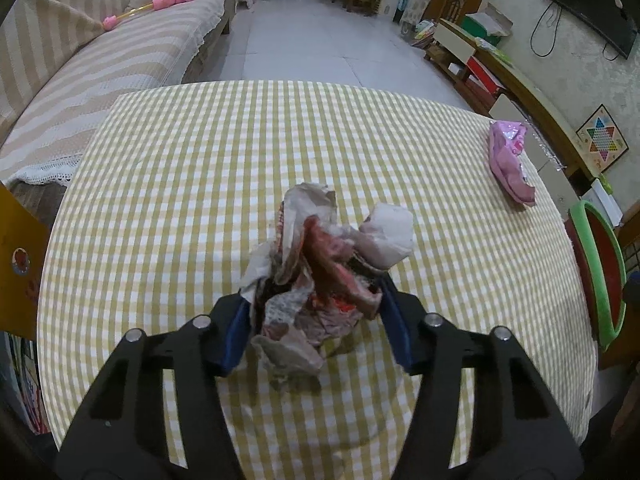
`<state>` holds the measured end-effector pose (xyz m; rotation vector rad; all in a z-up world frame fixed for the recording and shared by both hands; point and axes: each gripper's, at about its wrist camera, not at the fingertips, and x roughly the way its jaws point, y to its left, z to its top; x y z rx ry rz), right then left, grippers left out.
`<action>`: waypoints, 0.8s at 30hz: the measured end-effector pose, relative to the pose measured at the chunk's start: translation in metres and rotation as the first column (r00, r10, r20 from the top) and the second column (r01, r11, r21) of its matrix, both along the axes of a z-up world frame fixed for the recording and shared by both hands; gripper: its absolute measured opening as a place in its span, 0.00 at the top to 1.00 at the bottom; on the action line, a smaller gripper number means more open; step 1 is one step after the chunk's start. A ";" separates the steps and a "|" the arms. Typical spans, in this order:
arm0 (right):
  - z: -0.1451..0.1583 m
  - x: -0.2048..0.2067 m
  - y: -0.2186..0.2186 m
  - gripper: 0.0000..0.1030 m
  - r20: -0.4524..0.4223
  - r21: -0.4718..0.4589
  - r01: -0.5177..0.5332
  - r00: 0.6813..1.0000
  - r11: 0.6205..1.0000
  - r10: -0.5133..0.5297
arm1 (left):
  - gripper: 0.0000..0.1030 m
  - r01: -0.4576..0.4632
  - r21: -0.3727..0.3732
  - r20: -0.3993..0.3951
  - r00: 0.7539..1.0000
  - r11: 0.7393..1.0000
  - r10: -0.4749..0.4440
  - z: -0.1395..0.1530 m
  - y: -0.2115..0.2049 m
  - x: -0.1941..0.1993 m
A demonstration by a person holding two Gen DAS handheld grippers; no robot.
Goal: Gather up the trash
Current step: 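Grasp the crumpled paper with the left tool, then grasp the pink wrapper with the right tool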
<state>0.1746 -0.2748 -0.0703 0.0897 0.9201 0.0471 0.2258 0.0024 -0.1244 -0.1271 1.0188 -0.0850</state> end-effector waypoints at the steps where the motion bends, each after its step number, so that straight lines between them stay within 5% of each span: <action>1: 0.000 0.001 0.002 0.07 0.000 0.000 -0.004 1.000 1.000 0.004 | 0.49 0.003 -0.002 0.001 1.000 1.000 -0.003 0.001 0.000 -0.001; 24: -0.022 0.122 0.053 0.07 -0.089 0.022 0.052 0.995 0.998 -0.050 | 0.54 -0.001 -0.078 0.074 0.997 0.997 0.007 0.042 0.029 -0.005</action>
